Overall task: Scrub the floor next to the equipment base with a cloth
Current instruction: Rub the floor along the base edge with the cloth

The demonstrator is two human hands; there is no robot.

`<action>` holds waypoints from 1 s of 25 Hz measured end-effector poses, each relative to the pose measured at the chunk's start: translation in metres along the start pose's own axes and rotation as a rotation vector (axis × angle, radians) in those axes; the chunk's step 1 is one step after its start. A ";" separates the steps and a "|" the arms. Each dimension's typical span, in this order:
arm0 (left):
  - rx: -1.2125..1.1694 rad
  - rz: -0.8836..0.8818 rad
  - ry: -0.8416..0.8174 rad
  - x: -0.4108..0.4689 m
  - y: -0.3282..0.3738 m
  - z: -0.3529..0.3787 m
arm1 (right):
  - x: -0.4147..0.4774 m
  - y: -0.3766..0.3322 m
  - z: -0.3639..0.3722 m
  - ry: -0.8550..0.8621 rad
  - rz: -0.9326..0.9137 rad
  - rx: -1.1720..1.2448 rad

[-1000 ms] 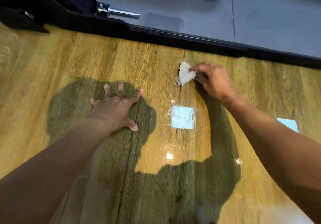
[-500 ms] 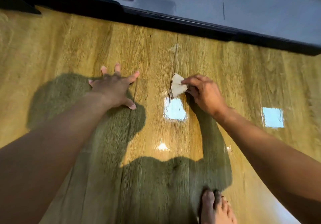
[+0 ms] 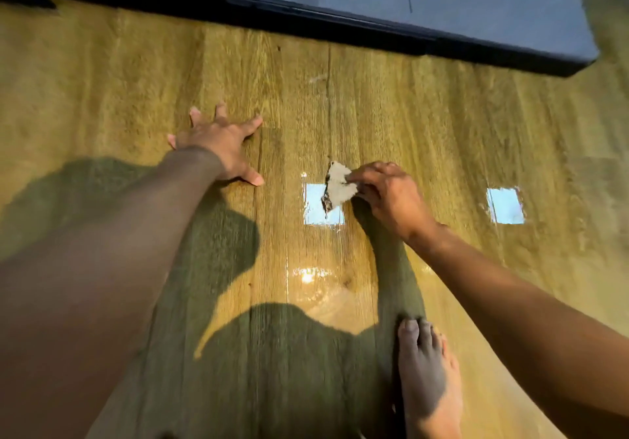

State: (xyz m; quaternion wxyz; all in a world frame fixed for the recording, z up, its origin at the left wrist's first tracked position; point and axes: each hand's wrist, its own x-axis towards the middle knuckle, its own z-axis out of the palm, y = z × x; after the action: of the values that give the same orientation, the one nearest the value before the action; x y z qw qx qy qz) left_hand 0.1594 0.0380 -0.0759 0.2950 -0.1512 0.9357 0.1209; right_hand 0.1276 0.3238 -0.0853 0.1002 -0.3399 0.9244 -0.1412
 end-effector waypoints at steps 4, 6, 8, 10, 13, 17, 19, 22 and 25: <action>-0.037 0.000 -0.002 -0.008 -0.004 0.000 | -0.064 -0.030 0.006 -0.027 -0.010 0.059; -0.055 -0.012 0.004 -0.012 -0.005 0.001 | -0.102 -0.043 0.005 -0.154 -0.167 0.057; -0.072 -0.017 0.002 -0.015 -0.002 0.002 | -0.090 -0.034 -0.001 -0.188 -0.153 0.026; -0.081 -0.022 0.005 -0.015 -0.001 0.003 | -0.063 -0.017 -0.004 -0.133 -0.017 -0.016; -0.072 -0.021 0.007 -0.015 -0.003 0.003 | -0.077 -0.012 0.000 -0.051 0.052 -0.007; -0.092 -0.008 0.016 -0.010 -0.007 0.005 | -0.129 -0.015 0.003 -0.104 -0.130 0.047; -0.073 -0.010 0.023 -0.008 -0.010 0.008 | -0.094 0.001 -0.004 -0.059 -0.071 0.049; -0.048 -0.025 0.027 -0.002 -0.007 0.008 | -0.057 0.016 -0.006 0.001 0.022 0.067; -0.043 -0.025 0.035 0.008 0.013 0.007 | -0.097 0.023 0.006 0.009 -0.099 0.061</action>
State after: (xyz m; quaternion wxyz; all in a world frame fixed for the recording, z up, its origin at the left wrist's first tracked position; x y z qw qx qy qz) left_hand 0.1524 0.0504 -0.0839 0.2769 -0.1711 0.9359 0.1348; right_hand 0.1881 0.4031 -0.0894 0.0991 -0.3812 0.9023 -0.1755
